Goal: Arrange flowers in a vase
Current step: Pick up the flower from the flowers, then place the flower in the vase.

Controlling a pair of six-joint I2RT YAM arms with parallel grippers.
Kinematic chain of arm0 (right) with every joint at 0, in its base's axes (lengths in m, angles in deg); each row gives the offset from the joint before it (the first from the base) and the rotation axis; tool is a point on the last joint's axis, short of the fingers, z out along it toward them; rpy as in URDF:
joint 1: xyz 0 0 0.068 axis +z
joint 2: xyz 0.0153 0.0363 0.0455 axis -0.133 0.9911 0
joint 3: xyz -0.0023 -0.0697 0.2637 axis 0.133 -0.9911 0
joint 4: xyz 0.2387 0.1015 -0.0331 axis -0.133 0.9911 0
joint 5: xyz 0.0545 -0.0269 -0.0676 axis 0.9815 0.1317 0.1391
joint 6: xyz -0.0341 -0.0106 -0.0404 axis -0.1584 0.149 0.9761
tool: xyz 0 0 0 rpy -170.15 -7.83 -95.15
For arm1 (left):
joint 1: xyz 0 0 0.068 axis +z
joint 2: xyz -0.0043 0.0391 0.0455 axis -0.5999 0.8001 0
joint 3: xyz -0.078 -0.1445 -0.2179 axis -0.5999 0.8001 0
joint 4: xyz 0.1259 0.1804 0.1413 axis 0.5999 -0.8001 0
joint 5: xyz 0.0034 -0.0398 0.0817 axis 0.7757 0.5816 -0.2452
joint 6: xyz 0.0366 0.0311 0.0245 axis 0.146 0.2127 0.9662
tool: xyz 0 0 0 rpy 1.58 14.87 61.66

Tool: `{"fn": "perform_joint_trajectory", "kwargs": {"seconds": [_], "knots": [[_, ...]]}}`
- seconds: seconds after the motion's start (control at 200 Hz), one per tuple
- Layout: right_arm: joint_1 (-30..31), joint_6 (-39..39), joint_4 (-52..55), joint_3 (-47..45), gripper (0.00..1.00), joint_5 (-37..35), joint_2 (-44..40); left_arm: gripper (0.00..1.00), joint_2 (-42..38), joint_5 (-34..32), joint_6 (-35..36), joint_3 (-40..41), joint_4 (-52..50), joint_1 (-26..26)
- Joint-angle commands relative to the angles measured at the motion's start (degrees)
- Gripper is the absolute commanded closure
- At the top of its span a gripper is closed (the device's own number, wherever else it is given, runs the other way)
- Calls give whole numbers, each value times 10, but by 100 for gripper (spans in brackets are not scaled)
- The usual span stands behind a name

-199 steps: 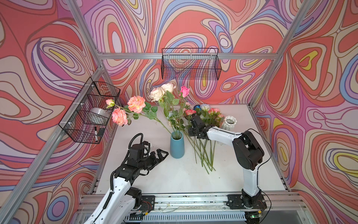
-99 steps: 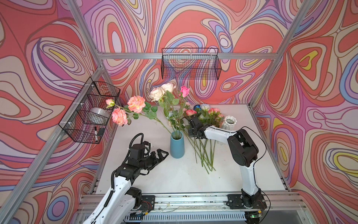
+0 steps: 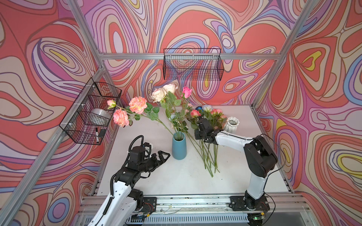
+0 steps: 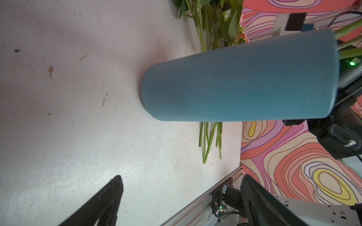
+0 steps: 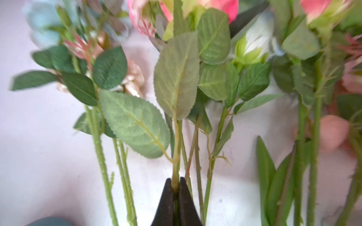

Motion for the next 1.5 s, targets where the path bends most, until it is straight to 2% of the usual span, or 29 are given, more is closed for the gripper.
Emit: {"fn": "perform_joint_trajectory", "kwargs": {"seconds": [0.0, 0.275, 0.431, 0.576, 0.716, 0.821, 0.946, 1.106, 1.327, 1.497], "knots": [[-2, -15, -59, -38, 100, 5, -67, 5, -10, 7, -4, -23, -15, 2], [-2, -33, -120, -129, 100, 14, -210, 5, -31, 15, 0, -46, -32, 3], [-2, -30, -99, -147, 100, 12, -286, 12, -53, 35, 7, -57, -45, 3], [-1, -33, -86, -166, 100, 40, -370, 18, -84, 59, 19, -82, -71, 1], [4, -35, -96, -162, 100, 81, -437, 15, -111, 60, 39, -109, -98, 0], [27, -22, -103, -121, 100, 91, -455, 10, -111, 45, 49, -124, -114, 0], [99, 26, -113, -32, 100, 63, -428, 7, -106, 18, 48, -124, -121, 0], [171, 94, -182, 87, 100, 44, -337, 7, -96, 1, 42, -116, -120, 0], [209, 178, -284, 220, 100, 16, -212, 6, -95, -4, 44, -115, -127, 0], [209, 210, -328, 257, 100, 0, -147, 7, -88, 1, 47, -115, -126, 0]]}}
